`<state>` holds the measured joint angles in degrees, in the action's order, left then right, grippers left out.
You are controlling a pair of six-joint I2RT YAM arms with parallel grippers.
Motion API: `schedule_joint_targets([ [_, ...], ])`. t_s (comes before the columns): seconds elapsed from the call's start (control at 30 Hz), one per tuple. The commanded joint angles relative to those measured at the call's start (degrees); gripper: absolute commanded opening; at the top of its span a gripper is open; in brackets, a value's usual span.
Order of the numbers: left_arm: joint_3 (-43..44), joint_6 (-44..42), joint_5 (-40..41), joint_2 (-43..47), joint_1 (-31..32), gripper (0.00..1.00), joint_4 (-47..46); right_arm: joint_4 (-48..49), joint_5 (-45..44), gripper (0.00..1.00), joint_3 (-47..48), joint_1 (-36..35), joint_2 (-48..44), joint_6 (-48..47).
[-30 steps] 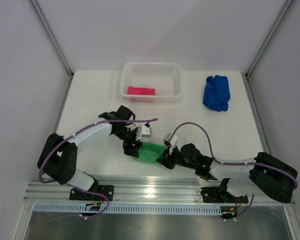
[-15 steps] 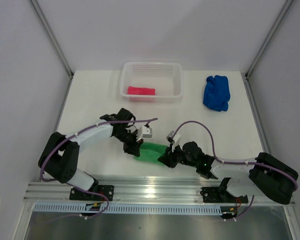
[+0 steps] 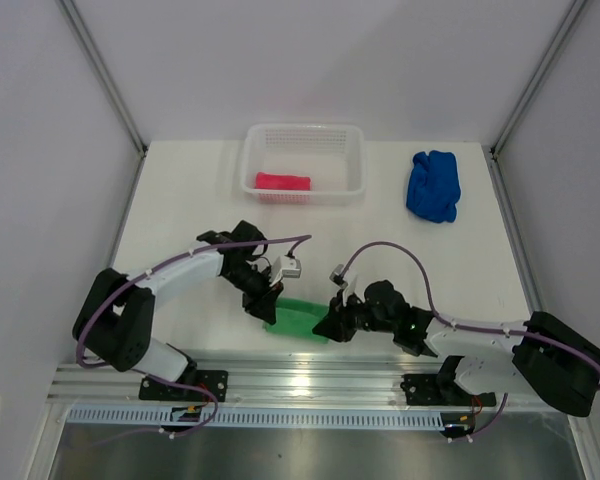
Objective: Roll the towels
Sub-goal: Roll the towel
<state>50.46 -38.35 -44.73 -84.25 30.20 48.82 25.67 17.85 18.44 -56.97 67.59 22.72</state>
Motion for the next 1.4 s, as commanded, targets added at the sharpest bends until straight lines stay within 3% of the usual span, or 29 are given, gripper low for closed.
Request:
schedule_joint_targets([
  [0.0,1.13,5.64,0.16,-0.03,-1.19,0.25,-3.11,0.08,1.49,0.02,2.13,3.08,-0.01,3.46],
  [0.2,5.17,11.36,4.04,-6.0,-1.37,0.3,-7.07,0.78,2.88,0.01,1.69,7.4,2.71,6.37],
  [0.3,6.59,11.11,1.32,-7.77,-1.63,0.46,-6.28,2.45,4.83,0.0,2.13,8.28,4.65,7.34],
  [0.43,4.3,8.21,-3.25,-4.63,-1.81,0.56,-6.01,4.38,5.27,0.0,1.52,8.36,4.04,7.95],
  [0.53,1.93,7.59,-4.75,-1.11,-1.81,0.57,-7.15,4.56,5.97,0.0,1.34,8.37,3.6,7.87],
  [0.57,1.49,7.59,-4.84,-0.57,-1.81,0.55,-7.07,4.56,6.15,0.0,1.34,8.37,3.51,7.87],
  [0.6,1.83,7.33,-5.1,-0.31,-1.81,0.46,-6.63,4.39,6.5,0.0,1.43,8.37,3.42,7.95],
  [0.63,2.19,6.37,-5.19,-0.04,-1.81,0.24,-4.37,4.3,7.02,0.0,1.51,8.37,3.34,8.21],
  [0.73,3.07,3.82,-4.93,1.01,-1.89,0.05,0.99,1.76,8.78,0.0,2.39,7.32,1.93,8.57],
  [0.83,1.06,1.45,-6.42,4.61,-1.89,0.03,4.0,-2.72,7.91,0.0,3.62,3.54,-0.18,7.52],
  [0.97,-1.23,2.83,-2.91,7.52,-1.72,0.06,2.0,-1.6,7.38,0.0,2.66,2.21,-0.97,9.53],
  [1.1,0.6,6.0,0.69,0.43,-1.89,0.13,-0.73,-0.63,6.41,0.0,2.83,4.49,2.01,10.67],
  [1.23,4.91,9.86,2.8,-7.4,-2.6,0.3,-2.41,2.45,7.99,0.0,2.66,7.22,7.27,12.7],
  [1.37,8.69,12.07,4.04,-10.93,-3.39,0.36,-3.55,6.4,11.05,0.0,2.22,9.68,11.06,14.98],
])
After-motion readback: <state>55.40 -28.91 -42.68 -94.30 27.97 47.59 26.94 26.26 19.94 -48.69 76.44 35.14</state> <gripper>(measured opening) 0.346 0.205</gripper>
